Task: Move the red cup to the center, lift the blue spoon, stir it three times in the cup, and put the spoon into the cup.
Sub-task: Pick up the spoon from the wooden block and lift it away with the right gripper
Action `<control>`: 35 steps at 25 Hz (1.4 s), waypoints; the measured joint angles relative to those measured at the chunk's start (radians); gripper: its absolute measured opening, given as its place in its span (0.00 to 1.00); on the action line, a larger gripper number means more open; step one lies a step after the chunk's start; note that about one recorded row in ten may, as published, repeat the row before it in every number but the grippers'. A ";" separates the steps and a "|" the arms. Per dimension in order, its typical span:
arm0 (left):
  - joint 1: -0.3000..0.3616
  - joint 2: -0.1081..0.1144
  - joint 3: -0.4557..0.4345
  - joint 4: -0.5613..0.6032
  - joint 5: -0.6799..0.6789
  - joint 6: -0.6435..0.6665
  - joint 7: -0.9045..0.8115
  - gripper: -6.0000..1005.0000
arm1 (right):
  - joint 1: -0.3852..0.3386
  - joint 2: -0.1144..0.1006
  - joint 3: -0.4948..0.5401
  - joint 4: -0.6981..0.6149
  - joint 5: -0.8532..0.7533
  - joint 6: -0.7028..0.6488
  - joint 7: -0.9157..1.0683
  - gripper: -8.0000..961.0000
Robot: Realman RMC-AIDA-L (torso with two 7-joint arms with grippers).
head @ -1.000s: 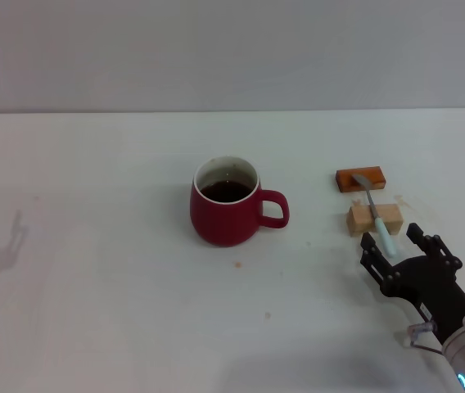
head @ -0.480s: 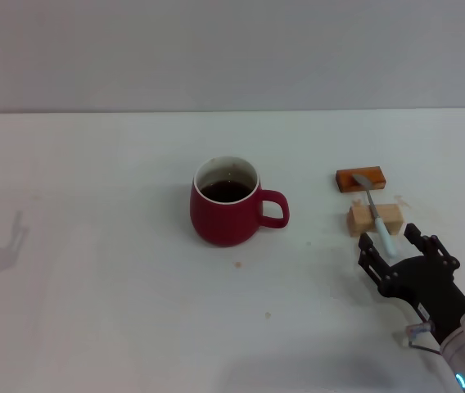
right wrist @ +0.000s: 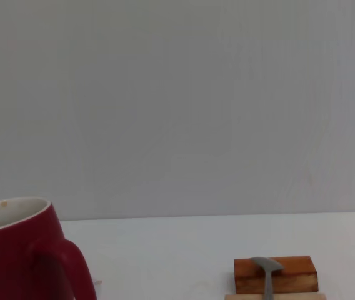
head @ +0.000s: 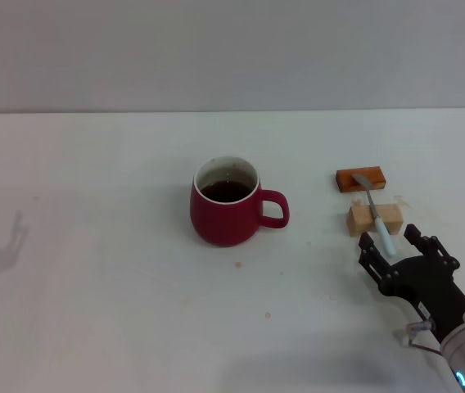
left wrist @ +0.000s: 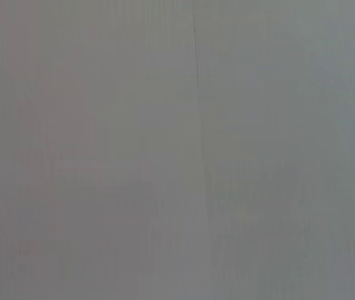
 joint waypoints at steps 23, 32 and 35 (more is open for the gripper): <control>0.000 0.000 0.002 0.000 0.000 0.000 0.000 0.85 | 0.001 -0.001 -0.006 0.001 0.000 -0.002 0.002 0.60; 0.000 0.000 0.002 0.000 0.000 0.000 0.000 0.85 | 0.001 -0.002 -0.009 0.003 0.000 0.003 0.002 0.44; 0.000 0.000 0.002 0.000 0.000 0.000 0.000 0.85 | 0.002 -0.002 -0.009 0.004 0.000 0.009 0.002 0.43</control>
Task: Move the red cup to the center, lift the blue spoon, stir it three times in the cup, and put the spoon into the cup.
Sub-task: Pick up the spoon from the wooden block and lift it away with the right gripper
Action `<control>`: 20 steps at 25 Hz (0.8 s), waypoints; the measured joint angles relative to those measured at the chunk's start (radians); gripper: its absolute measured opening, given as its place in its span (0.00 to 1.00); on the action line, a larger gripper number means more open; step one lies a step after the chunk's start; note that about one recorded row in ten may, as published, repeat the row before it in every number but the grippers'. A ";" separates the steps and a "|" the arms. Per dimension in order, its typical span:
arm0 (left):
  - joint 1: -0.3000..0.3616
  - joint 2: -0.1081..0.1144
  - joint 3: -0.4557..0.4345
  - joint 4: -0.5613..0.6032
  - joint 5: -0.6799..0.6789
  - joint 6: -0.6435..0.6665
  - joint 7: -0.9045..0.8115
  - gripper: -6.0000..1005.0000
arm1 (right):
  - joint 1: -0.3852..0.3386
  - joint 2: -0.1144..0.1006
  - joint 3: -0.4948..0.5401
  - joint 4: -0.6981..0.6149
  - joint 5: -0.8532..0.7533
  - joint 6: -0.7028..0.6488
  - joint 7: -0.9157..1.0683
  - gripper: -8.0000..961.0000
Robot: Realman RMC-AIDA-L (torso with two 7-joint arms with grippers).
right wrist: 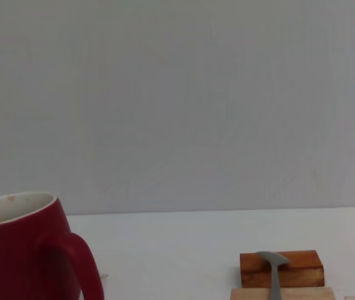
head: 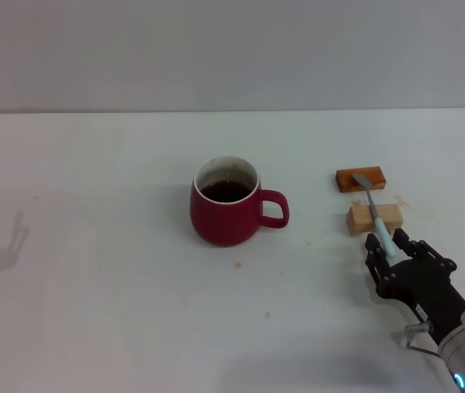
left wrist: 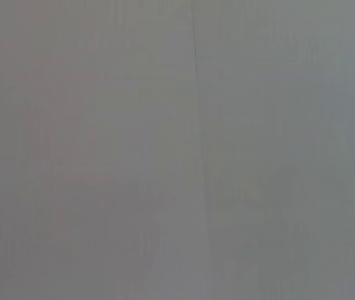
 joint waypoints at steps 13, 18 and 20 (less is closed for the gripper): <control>-0.003 0.002 0.003 0.000 0.000 0.000 0.000 0.85 | -0.001 0.001 0.009 0.000 0.000 0.011 0.000 0.42; -0.004 0.002 0.003 0.000 0.000 0.000 0.000 0.85 | 0.000 0.001 0.008 0.001 0.000 0.014 0.000 0.37; -0.004 0.002 0.004 0.000 0.000 0.000 0.000 0.85 | -0.001 0.001 0.009 0.001 0.000 0.014 0.000 0.37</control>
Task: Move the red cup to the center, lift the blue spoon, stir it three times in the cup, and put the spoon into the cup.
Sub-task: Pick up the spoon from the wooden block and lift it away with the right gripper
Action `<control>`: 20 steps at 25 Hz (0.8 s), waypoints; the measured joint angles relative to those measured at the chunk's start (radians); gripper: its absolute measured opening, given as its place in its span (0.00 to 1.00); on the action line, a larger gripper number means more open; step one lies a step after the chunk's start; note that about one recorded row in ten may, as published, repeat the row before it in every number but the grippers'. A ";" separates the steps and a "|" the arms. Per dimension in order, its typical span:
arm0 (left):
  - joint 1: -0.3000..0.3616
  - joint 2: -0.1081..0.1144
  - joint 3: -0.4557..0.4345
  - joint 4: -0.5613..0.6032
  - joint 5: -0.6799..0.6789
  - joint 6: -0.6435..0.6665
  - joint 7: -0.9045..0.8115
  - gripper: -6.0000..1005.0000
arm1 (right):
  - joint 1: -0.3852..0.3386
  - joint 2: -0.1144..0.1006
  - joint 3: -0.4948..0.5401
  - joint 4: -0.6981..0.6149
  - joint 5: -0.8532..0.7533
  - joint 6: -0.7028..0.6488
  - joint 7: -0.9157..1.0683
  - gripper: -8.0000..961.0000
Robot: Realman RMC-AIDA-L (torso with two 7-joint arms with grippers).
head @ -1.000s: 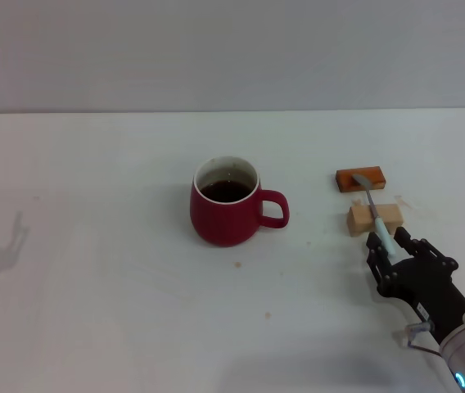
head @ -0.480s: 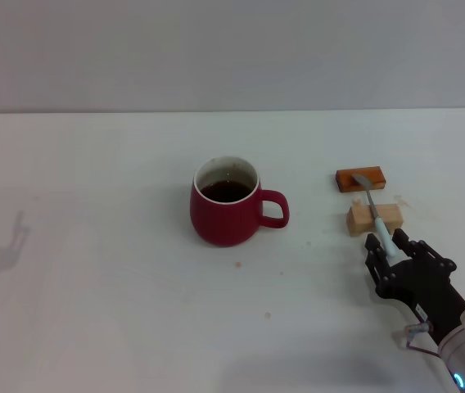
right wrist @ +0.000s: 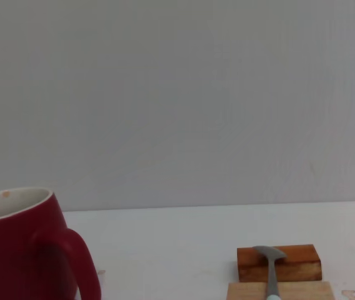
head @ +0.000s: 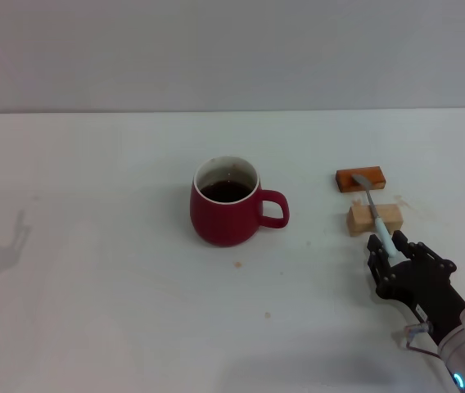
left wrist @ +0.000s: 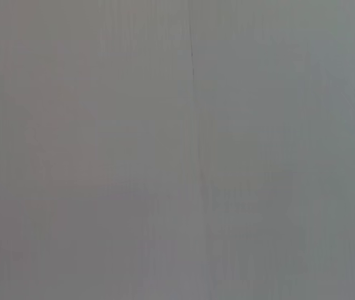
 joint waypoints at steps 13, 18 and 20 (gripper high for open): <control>0.000 0.000 0.000 0.000 0.000 -0.001 0.000 0.85 | 0.001 0.000 -0.001 0.000 -0.006 -0.001 0.000 0.37; 0.000 0.000 0.000 0.000 0.000 -0.002 0.000 0.85 | 0.002 0.000 -0.001 0.000 -0.005 -0.004 0.000 0.35; 0.000 0.000 0.000 0.000 0.000 -0.004 0.000 0.85 | 0.002 0.000 0.001 0.000 -0.001 0.000 0.000 0.33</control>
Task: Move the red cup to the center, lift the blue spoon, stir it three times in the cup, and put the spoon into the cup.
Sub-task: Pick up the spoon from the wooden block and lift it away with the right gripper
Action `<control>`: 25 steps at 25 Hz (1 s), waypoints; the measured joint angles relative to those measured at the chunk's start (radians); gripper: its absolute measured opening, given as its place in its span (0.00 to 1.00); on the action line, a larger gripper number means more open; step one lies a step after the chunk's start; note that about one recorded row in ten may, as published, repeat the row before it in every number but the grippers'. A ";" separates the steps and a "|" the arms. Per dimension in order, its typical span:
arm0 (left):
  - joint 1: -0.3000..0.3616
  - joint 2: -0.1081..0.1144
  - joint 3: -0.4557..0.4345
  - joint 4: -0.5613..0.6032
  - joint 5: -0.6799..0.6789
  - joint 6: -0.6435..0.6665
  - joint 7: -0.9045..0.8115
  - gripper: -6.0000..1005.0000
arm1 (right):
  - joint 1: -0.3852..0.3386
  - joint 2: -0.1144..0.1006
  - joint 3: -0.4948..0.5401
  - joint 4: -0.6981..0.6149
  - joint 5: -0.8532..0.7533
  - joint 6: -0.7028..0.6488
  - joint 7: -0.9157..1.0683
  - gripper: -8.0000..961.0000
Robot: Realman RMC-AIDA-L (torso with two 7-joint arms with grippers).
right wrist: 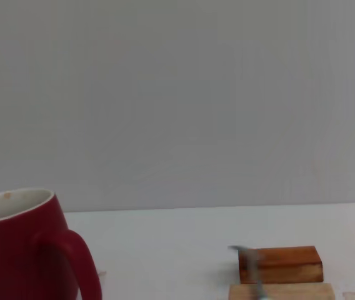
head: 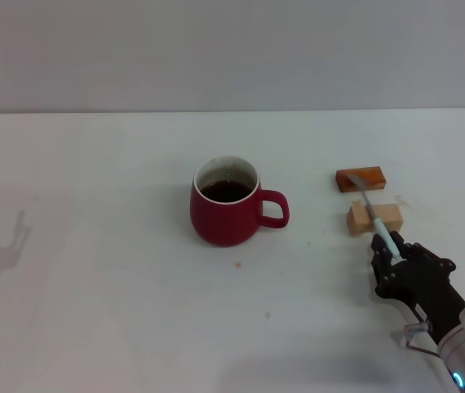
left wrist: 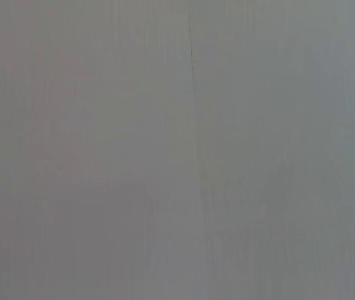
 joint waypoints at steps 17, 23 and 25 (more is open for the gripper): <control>-0.001 0.000 0.000 0.001 0.000 0.001 0.000 0.85 | -0.031 -0.002 -0.020 0.020 -0.007 -0.087 -0.009 0.14; 0.000 0.000 0.000 0.001 0.000 0.004 0.000 0.85 | -0.040 -0.008 -0.023 0.045 -0.014 -0.106 -0.010 0.14; 0.001 0.000 0.000 0.001 0.000 0.004 0.000 0.85 | -0.041 -0.011 -0.023 0.059 -0.019 -0.108 -0.010 0.14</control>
